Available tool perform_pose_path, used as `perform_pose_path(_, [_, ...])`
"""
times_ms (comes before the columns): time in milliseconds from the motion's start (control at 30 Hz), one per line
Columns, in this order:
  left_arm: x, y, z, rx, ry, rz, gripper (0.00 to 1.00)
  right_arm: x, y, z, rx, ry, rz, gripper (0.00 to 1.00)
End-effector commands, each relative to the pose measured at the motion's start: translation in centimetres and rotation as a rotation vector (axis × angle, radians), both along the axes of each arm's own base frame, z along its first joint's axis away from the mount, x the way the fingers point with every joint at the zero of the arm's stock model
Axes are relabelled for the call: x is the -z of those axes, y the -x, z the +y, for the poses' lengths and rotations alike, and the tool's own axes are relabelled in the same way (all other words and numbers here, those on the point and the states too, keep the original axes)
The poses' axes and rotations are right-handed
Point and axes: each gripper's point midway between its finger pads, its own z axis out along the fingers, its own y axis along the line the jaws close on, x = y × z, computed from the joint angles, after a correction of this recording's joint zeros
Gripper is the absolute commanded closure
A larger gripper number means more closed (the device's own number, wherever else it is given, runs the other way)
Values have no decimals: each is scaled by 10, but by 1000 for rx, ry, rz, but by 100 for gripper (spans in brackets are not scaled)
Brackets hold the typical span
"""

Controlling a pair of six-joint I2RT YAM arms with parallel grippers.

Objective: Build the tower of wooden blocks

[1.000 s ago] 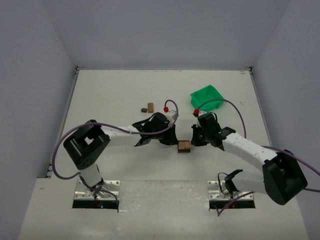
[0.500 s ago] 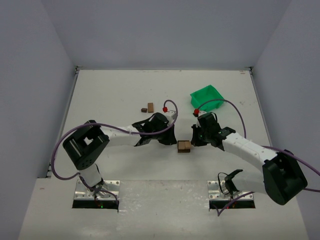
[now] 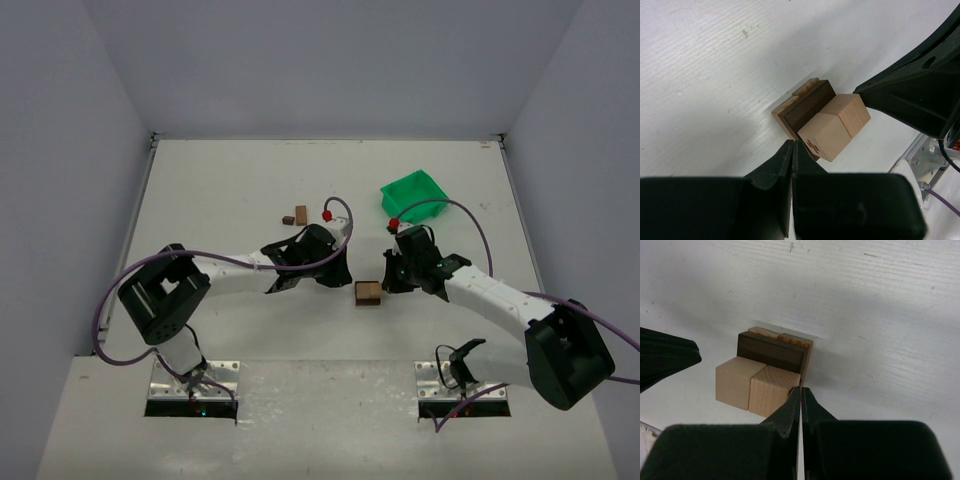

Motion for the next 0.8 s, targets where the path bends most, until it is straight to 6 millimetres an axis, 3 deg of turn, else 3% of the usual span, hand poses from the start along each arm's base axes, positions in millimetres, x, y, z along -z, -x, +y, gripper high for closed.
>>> perform_pose_path(0, [-21, -3, -3, -1, 35, -62, 100, -9, -7, 5, 25, -20, -13, 100])
perform_pose_path(767, [-26, -8, 5, -40, 17, -89, 100, -10, -7, 11, 8, -47, -5, 100])
